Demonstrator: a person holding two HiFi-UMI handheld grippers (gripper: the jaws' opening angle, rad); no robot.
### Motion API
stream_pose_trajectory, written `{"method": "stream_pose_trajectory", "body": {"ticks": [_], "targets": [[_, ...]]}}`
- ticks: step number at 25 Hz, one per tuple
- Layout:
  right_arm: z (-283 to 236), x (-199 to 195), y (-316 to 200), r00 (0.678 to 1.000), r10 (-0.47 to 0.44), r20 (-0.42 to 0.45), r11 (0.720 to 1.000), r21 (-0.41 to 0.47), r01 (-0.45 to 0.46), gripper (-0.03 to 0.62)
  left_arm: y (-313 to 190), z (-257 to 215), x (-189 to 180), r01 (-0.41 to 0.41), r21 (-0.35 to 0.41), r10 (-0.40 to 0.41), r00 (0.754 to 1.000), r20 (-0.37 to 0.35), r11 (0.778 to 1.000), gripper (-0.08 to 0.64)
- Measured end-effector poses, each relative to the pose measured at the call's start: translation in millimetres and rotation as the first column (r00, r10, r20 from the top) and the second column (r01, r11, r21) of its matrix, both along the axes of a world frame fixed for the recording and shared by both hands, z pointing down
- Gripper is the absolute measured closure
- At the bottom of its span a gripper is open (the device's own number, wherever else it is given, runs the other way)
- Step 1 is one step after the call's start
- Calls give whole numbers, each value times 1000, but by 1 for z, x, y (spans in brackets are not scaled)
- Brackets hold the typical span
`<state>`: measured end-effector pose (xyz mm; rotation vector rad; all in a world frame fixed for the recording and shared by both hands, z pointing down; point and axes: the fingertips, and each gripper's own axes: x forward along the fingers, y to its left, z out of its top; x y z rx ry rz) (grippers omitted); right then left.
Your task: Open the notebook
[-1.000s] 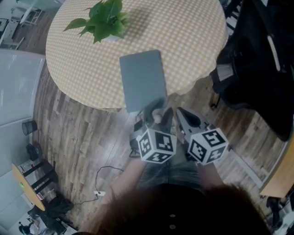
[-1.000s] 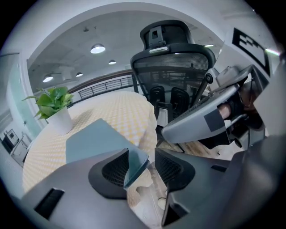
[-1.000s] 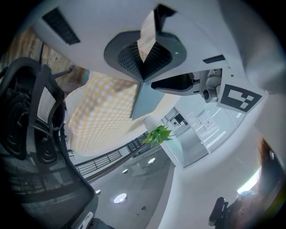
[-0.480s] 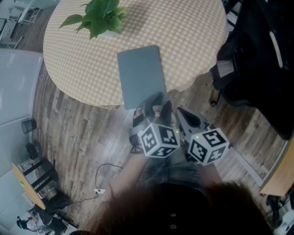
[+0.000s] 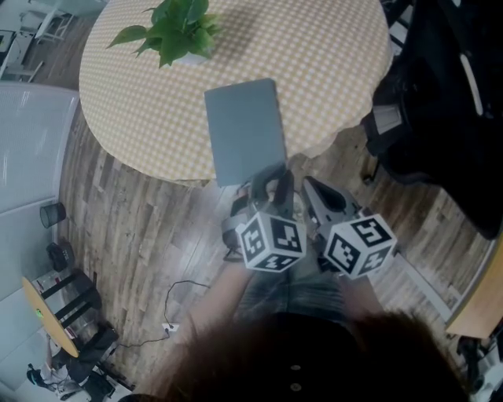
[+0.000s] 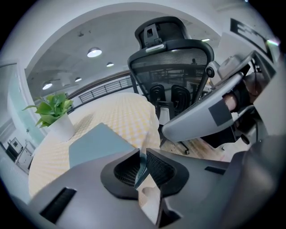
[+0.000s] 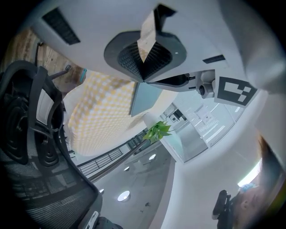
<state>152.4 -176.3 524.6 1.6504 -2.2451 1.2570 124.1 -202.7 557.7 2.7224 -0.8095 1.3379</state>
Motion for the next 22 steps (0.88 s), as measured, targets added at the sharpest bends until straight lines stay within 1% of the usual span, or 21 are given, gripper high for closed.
{"method": "stream_pose_trajectory", "body": {"ticks": [5,9,12,17,22], "targets": [[-7,0,-3,1000,-1,2,1000,19,1,581,-1,-10,0,-6,-20,6,1000,-23,1000,526],[-15,-3,-6,1000,-10,-2,999,32,10,581,-2,-21,-2,-7,-38,3,997,-81,999,531],[-23,-5,-11,1000,-30,-6,998,50,30,581,-4,-31,-5,10,-54,-17,992,-122,998,534],[-35,-12,-16,999,-45,-19,997,69,47,581,-8,-55,-13,64,-71,-75,981,-179,995,535],[-48,-24,-25,997,-77,-30,992,98,79,581,-12,-80,-24,105,-74,-120,962,-244,992,537]]}}
